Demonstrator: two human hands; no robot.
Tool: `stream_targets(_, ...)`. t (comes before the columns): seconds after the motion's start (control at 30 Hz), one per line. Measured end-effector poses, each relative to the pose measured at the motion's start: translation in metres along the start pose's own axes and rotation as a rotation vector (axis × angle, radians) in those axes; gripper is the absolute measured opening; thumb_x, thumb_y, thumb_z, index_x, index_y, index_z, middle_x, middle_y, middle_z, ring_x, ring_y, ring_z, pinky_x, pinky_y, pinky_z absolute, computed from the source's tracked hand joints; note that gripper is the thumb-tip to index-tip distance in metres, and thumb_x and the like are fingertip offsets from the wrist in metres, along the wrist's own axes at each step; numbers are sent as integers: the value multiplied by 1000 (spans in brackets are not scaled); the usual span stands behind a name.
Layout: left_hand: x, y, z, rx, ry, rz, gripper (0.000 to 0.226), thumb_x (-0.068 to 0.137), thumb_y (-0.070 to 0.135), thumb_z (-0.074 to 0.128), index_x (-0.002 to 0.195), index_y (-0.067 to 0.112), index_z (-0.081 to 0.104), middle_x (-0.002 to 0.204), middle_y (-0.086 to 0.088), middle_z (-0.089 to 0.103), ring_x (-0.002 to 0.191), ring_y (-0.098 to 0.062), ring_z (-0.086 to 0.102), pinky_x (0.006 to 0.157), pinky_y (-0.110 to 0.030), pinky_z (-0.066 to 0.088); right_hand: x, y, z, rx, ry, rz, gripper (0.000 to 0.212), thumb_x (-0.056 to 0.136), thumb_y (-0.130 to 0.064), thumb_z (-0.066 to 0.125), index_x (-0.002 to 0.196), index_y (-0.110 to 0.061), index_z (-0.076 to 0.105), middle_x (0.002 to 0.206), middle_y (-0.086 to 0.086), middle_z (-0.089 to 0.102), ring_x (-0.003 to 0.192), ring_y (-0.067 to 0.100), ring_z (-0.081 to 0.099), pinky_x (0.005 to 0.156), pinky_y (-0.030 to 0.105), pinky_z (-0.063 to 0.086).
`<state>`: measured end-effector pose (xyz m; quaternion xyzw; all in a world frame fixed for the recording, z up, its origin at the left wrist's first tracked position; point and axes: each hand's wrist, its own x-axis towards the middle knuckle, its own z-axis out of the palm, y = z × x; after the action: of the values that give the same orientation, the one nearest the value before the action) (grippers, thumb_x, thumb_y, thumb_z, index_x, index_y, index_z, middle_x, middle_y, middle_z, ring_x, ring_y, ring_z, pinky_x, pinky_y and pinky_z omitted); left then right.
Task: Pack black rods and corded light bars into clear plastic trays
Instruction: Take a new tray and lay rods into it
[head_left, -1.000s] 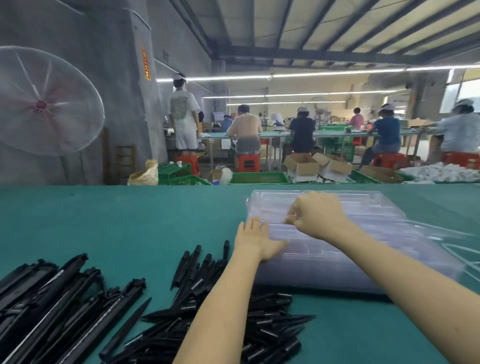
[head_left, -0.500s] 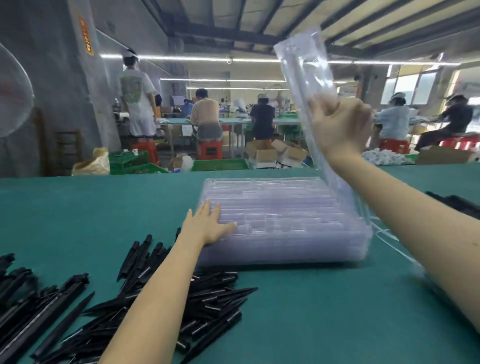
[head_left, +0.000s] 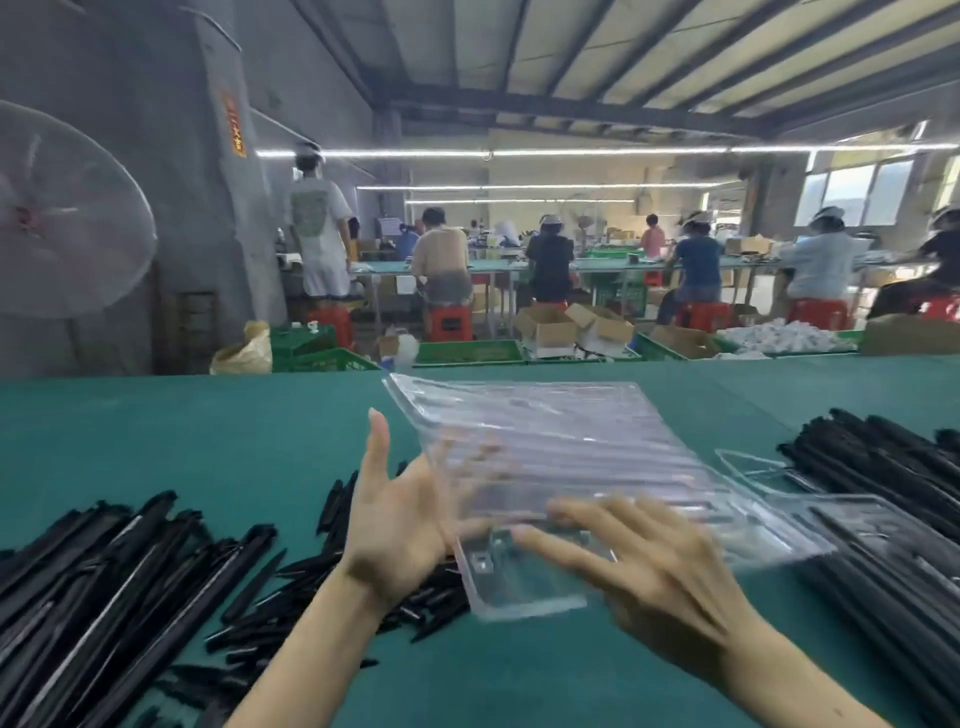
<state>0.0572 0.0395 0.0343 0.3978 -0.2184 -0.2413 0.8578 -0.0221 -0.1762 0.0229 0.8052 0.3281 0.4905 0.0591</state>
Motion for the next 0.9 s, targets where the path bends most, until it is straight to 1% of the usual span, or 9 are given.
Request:
stream_targets(0.1, -56, -14, 14, -41, 150, -85, 63, 91, 55, 44, 138, 13, 46, 132, -18, 57, 122, -35, 54, 84, -60, 50, -25, -53, -5, 112, -97, 60, 58, 82, -9, 45, 134, -36, 44, 112, 0, 66, 85, 19, 64, 72, 31, 48)
stream_targets(0.23, -104, -46, 16, -132, 523, -150, 35, 100, 32, 34, 125, 8, 43, 120, -23, 61, 111, -41, 56, 65, -56, 53, -38, -120, -26, 297, -146, 39, 40, 90, -58, 46, 126, -42, 52, 122, -6, 50, 104, 11, 49, 86, 30, 36)
stream_targets(0.33, -132, -62, 12, -261, 553, -248, 41, 100, 33, 35, 130, 5, 41, 119, -25, 59, 114, -43, 53, 81, -66, 41, -38, -159, -44, 497, -144, -5, 26, 91, -44, 54, 101, -30, 73, 84, -7, 63, 72, 9, 55, 65, 25, 46)
stream_targets(0.4, -147, -74, 8, -369, 562, -288, 55, 100, 38, 35, 141, 1, 33, 124, -27, 54, 124, -44, 46, 79, -70, 41, -41, -172, -53, 670, -192, 68, 20, 88, -35, 61, 92, -24, 77, 76, -7, 63, 66, 10, 56, 59, 20, 48)
stream_targets(0.5, -169, -93, 4, -611, 518, -267, 58, 94, 44, 42, 130, -1, 41, 126, -30, 50, 133, -48, 33, 83, -70, 34, -47, -178, -65, 1096, -370, 462, 10, 82, -29, 73, 86, -21, 79, 74, -15, 63, 66, 3, 55, 62, 22, 46)
stream_targets(0.57, -181, -108, 3, -715, 507, -194, 53, 88, 42, 48, 119, -1, 48, 126, -30, 52, 132, -48, 34, 94, -70, 26, -54, -179, -64, 1234, -515, 679, 3, 78, -25, 78, 79, -22, 78, 75, -6, 68, 66, 3, 56, 64, 27, 44)
stream_targets(0.67, -189, -123, 1, -724, 537, -113, 51, 91, 38, 45, 130, 5, 47, 131, -26, 52, 130, -45, 39, 100, -67, 26, -58, -183, -64, 1237, -649, 720, 5, 77, -25, 79, 74, -22, 78, 76, 5, 70, 64, 5, 55, 61, 23, 42)
stream_targets(0.77, -187, -124, 0, -657, 570, -106, 48, 99, 34, 37, 141, 10, 39, 138, -20, 49, 131, -44, 39, 102, -67, 26, -53, -187, -67, 1220, -621, 680, 11, 71, -26, 84, 75, -18, 79, 73, 8, 69, 61, 6, 55, 59, 19, 40)
stream_targets(0.9, -188, -124, 2, -592, 572, -98, 43, 101, 37, 32, 135, 13, 44, 139, -18, 48, 133, -42, 37, 99, -66, 28, -48, -192, -69, 1152, -585, 581, 13, 74, -23, 82, 74, -11, 78, 69, 5, 70, 62, 19, 60, 60, 34, 48)
